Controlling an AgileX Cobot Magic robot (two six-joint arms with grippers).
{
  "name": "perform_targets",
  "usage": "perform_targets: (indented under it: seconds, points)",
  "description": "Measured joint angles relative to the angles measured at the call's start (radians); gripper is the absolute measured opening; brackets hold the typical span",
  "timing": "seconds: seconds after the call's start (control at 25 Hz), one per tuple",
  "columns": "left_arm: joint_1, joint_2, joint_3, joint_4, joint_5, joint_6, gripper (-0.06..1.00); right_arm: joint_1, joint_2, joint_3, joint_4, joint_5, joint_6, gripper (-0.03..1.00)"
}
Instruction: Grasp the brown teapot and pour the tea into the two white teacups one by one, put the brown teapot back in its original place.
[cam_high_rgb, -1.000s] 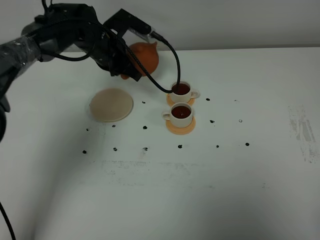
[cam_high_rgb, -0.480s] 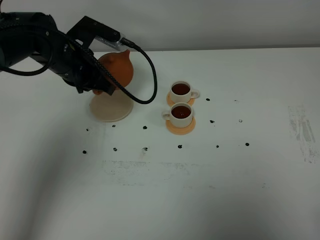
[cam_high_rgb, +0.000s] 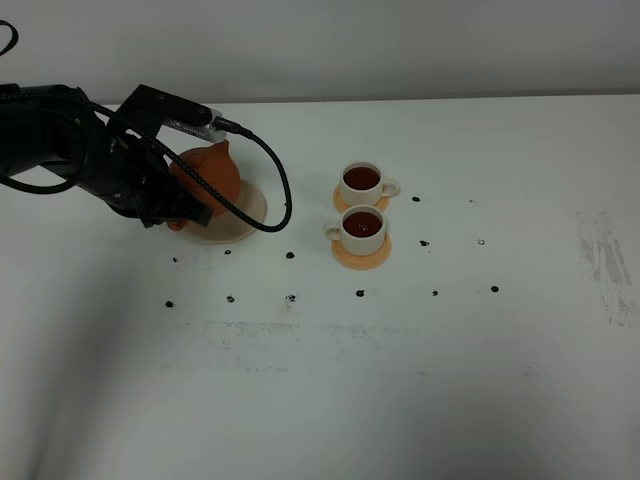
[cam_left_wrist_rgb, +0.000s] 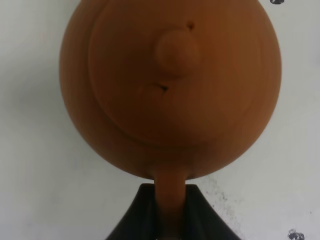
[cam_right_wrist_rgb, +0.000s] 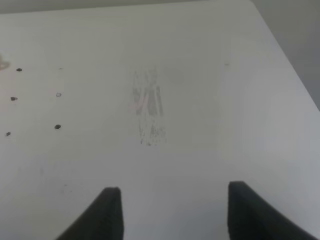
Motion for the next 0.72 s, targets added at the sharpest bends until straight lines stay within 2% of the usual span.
perform_targets:
  seconds: [0.72]
  points:
    - [0.000,0.060,0.001,-0.038,-0.024,0.001,0.10,0.000,0.000,0.000,0.000,0.000,0.000,0.45]
